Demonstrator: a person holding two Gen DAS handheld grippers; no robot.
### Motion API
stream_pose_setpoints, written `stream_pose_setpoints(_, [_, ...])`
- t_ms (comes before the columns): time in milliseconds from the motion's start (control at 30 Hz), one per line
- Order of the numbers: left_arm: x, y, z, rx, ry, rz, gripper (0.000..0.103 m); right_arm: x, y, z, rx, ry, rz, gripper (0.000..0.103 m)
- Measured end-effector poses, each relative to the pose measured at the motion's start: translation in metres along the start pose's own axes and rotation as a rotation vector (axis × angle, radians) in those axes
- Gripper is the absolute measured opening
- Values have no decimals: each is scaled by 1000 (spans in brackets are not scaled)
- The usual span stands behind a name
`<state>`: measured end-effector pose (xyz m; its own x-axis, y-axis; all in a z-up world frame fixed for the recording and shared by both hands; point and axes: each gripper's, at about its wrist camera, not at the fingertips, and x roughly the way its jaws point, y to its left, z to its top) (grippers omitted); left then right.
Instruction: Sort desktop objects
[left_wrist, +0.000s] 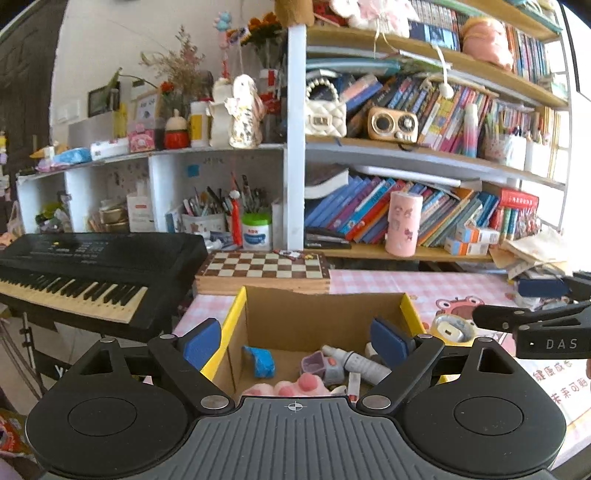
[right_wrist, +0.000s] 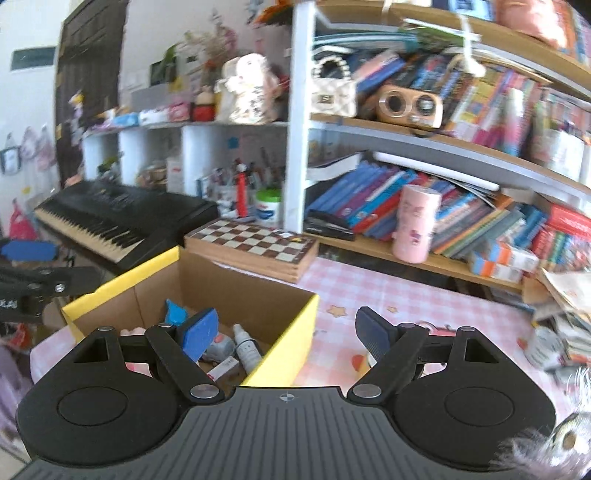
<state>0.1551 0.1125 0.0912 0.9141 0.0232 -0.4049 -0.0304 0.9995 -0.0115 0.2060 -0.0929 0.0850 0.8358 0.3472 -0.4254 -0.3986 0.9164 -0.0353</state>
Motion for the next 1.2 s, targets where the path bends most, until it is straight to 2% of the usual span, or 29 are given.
stream_pose_setpoints(200, [-22, 3, -13, -20, -8, -4, 93, -30, 3, -17, 51, -6, -71, 81])
stream_pose_setpoints(700, [-60, 3, -57, -25, 66, -20, 94, -87, 27, -74, 121, 15, -234, 81])
stream_pose_setpoints(900, [-69, 3, -73, -31, 97, -16, 94, -96, 38, -91, 131, 50, -246, 81])
stream_pose_setpoints(1200, [-76, -3, -87, -20, 128, -15, 94, -102, 55, -112, 123, 116, -213, 81])
